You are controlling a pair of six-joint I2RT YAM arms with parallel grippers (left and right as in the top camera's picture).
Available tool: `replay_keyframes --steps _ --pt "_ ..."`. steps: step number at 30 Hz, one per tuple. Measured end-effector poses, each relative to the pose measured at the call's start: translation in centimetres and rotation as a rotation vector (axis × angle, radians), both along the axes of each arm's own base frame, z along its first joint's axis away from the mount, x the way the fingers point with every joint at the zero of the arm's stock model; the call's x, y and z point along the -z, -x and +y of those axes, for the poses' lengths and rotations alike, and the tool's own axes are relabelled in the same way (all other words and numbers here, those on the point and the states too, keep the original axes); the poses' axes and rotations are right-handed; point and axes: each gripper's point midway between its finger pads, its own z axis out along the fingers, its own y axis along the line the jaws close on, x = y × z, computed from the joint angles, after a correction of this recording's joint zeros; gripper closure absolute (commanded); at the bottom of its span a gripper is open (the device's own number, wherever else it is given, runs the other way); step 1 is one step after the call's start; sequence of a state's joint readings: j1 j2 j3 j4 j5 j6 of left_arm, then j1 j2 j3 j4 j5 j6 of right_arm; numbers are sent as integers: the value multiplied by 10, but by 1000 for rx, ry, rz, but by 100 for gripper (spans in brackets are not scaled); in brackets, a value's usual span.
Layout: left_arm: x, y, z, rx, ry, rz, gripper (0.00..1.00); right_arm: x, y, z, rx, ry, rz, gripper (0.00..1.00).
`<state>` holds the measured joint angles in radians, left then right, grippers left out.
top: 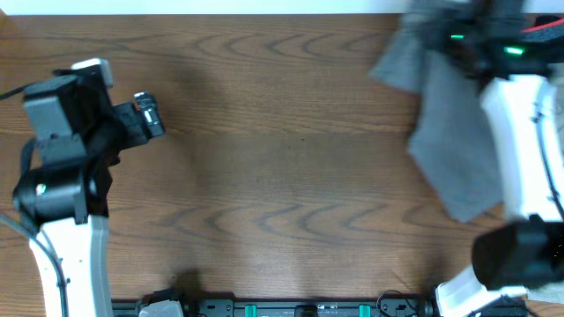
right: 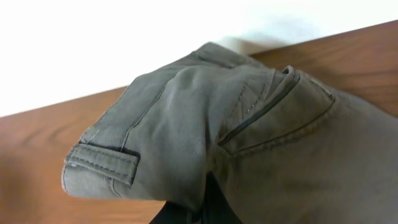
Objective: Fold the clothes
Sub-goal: 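Lift the grey shorts with the right gripper and drop them mid-table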
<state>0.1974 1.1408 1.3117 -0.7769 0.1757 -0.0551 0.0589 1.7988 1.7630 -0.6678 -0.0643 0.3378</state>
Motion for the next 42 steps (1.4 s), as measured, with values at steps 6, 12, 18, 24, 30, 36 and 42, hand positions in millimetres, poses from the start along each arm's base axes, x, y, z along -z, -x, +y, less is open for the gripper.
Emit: replay_keyframes --steps 6,12,18,24,30,36,42 --pt "-24 16 5 -25 -16 -78 2 86 -19 103 -179 -34 117 99" --pt "-30 24 4 -28 -20 -94 2 137 4 194 -361 -30 195 99" --pt "-24 24 3 -22 -10 -70 2 125 8 217 -432 -59 162 99" --pt "-13 16 -1 1 16 -36 2 119 3 215 -457 -31 129 99" --pt "-7 11 -4 19 36 -16 2 74 -27 175 -371 32 50 99" --pt "-7 11 -4 20 37 -17 2 5 -55 79 -184 60 -34 99" --pt "-7 11 -4 22 38 -17 2 -14 -47 55 -155 66 -29 99"
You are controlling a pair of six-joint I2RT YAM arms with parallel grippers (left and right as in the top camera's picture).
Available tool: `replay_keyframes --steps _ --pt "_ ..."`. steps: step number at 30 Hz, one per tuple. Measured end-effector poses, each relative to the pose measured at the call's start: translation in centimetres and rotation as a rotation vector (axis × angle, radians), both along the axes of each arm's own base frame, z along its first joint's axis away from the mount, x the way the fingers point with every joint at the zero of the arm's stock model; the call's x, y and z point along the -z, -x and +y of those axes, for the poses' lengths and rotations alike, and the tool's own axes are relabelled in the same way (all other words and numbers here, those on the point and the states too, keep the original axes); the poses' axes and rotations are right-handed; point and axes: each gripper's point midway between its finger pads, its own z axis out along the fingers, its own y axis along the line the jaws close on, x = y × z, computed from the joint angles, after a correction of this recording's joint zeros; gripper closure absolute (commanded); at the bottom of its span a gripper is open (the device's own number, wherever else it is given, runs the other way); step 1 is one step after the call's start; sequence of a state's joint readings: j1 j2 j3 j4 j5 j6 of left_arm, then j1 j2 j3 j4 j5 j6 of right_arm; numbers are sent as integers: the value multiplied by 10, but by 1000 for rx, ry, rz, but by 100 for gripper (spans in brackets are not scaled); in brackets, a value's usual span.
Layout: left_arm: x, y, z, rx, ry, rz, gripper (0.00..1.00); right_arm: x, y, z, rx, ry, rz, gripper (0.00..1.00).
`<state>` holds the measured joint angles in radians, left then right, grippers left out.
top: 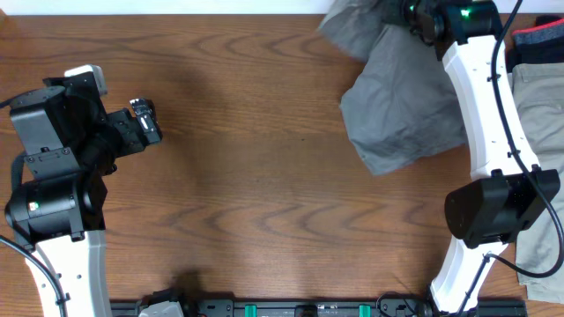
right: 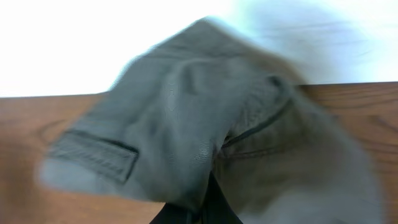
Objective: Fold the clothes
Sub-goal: 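Lift the grey shorts with the right gripper and drop them mid-table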
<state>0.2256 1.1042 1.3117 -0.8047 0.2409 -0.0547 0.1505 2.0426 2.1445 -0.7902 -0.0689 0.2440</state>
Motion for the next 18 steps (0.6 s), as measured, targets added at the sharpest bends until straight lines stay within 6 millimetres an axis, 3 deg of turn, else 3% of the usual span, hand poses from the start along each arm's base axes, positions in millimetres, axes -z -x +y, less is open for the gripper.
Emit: replay_keyframes --steps 4,10,12,14,18 --pt "0 0 0 0 0 0 2 7 16 45 -120 1 35 99" --pt "0 0 0 0 0 0 2 18 58 162 -385 10 53 99" --pt "0 0 0 0 0 0 2 30 75 201 -471 12 70 95" --pt "0 0 0 0 0 0 2 48 90 233 -541 19 97 85" --pt "0 0 0 -1 0 0 2 91 113 274 -639 47 174 75"
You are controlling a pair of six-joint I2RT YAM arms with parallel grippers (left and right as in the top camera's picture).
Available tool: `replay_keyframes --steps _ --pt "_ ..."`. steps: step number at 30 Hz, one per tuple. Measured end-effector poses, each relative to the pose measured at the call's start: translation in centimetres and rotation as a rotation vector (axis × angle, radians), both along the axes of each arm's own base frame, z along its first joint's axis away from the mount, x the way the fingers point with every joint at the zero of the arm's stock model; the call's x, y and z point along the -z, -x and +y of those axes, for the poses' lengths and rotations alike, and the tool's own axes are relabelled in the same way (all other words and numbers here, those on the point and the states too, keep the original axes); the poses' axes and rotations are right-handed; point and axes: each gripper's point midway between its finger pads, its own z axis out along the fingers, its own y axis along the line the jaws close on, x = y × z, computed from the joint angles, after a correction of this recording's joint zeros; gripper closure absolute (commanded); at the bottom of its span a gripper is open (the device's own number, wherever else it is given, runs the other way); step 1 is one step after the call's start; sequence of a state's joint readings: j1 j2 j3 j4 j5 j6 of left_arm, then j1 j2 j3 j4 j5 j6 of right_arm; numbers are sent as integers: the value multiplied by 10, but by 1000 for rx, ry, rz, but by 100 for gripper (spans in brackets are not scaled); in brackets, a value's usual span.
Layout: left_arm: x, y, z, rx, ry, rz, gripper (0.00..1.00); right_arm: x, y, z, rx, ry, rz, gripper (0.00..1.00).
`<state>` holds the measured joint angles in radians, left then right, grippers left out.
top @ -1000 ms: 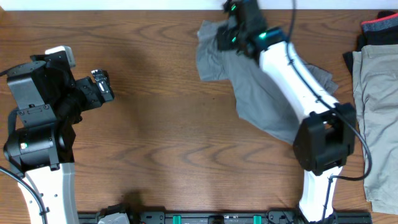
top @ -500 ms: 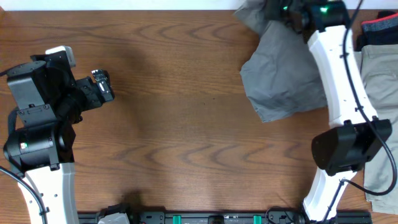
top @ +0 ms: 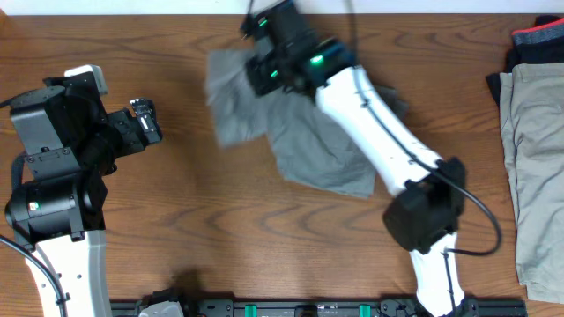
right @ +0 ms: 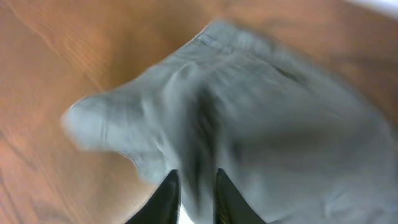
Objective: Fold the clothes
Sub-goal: 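Lift the grey shorts with the right gripper and drop them mid-table, then move both grippers to the far edge of the grey shorts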
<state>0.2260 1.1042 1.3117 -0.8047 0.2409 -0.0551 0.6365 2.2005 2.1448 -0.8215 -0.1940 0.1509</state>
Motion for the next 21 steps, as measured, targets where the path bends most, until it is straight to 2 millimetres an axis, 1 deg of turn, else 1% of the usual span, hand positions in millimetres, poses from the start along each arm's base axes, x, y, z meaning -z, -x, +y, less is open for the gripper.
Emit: replay_keyframes --steps 2,3,5,7,9,10,13,14,16,17,19,21 --pt "0 0 0 0 0 0 2 14 7 7 -21 19 25 70" --pt "0 0 0 0 0 0 2 17 7 7 -24 25 32 68" --pt "0 0 0 0 0 0 2 17 5 3 -24 31 27 64" --pt "0 0 0 0 0 1 2 12 -1 -9 -5 40 16 62" --pt "2 2 0 0 3 13 2 7 -11 -30 38 52 16 58" --pt "5 4 -1 0 6 24 2 4 -16 -44 69 61 20 55" --pt "12 8 -2 0 15 62 2 -10 -37 -100 197 68 32 48" --pt "15 9 -2 0 17 75 2 -16 -45 -124 255 65 39 46" --pt "23 8 -2 0 24 107 2 -23 -57 -170 357 58 57 45" --pt "28 6 -1 0 29 126 2 -25 -62 -192 406 54 71 45" --pt "38 -1 0 0 35 154 2 -24 -67 -232 488 46 105 46" --pt "47 -15 3 0 38 168 2 -20 -70 -265 554 34 144 46"
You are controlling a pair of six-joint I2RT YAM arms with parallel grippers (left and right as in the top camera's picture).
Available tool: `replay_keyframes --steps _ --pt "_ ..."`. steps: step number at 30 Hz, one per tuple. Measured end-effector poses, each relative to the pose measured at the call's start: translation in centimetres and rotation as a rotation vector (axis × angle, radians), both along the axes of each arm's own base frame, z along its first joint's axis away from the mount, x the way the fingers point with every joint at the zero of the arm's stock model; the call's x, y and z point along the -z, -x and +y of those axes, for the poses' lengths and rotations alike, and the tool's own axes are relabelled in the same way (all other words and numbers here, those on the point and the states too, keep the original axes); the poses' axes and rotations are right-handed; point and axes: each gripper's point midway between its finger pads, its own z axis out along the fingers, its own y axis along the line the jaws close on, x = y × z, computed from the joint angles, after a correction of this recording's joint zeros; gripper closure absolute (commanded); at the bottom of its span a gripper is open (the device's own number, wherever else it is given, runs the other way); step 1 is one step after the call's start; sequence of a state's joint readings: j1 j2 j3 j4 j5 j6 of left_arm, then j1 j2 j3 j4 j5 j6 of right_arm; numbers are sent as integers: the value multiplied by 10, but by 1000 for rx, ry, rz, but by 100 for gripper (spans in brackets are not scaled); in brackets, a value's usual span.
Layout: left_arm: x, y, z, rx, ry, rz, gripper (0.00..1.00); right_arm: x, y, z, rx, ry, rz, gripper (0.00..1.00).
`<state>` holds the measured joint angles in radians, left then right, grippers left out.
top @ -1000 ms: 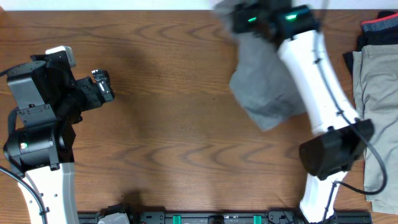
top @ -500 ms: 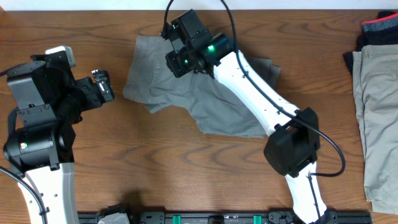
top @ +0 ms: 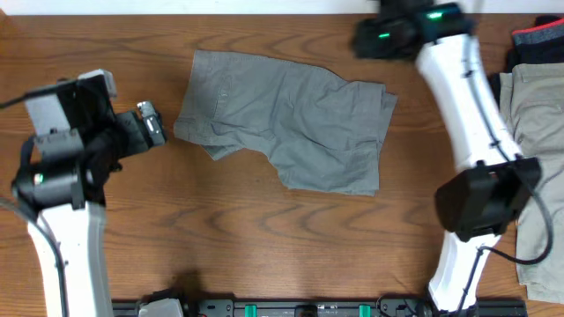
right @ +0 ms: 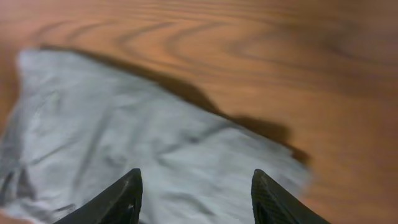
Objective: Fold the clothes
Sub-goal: 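Move both grippers to the far edge of the grey shorts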
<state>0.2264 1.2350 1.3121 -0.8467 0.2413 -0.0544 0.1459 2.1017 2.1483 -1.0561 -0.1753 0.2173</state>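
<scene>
Grey shorts (top: pixel 286 119) lie spread, somewhat rumpled, on the wooden table in the overhead view, between the two arms. My right gripper (top: pixel 366 37) hangs open at the table's far edge, just right of the shorts' upper right corner, holding nothing. In the right wrist view the right gripper (right: pixel 196 180) shows wide-apart fingers (right: pixel 124 200) over the blurred grey shorts (right: pixel 143 155). My left gripper (top: pixel 152 123) sits at the left, just beside the shorts' left edge; its jaws are too small to read.
A stack of other clothes lies at the right edge: a beige garment (top: pixel 533 132) and a dark one with red trim (top: pixel 538 40). The table's far edge (top: pixel 264 13) runs along the top. Bare wood (top: pixel 264 238) lies in front of the shorts.
My right gripper was shut on the shorts over the table's upper middle; now it is open and back at the upper right. The shorts lie flat on the table. The left arm shifted slightly.
My right gripper first held the grey shorts bunched at the far right of the table. Then it held them further left, then over the upper middle. Now the shorts lie spread at the centre and the gripper is open, apart from them.
</scene>
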Motion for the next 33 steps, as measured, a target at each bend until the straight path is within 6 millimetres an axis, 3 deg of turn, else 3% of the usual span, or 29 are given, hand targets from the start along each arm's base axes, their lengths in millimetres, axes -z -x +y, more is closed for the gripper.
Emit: replay_keyframes --steps 3,5,12,16,19,26,33 --pt "16 -29 4 13 10 3 1 8 -2 -31 65 -19 37 46" --pt "31 -50 4 34 32 7 2 13 -1 -38 79 -26 58 46" --pt "101 -124 6 89 106 52 6 38 4 -35 70 -40 137 45" --pt "123 -175 10 121 127 -9 5 43 7 -33 72 -43 161 45" --pt "132 -199 12 133 133 -60 5 47 8 -29 65 -42 174 45" --pt "164 -229 10 142 149 -114 9 73 11 -16 46 -38 236 47" --pt "184 -254 -26 217 143 -180 15 96 20 0 19 -27 303 51"
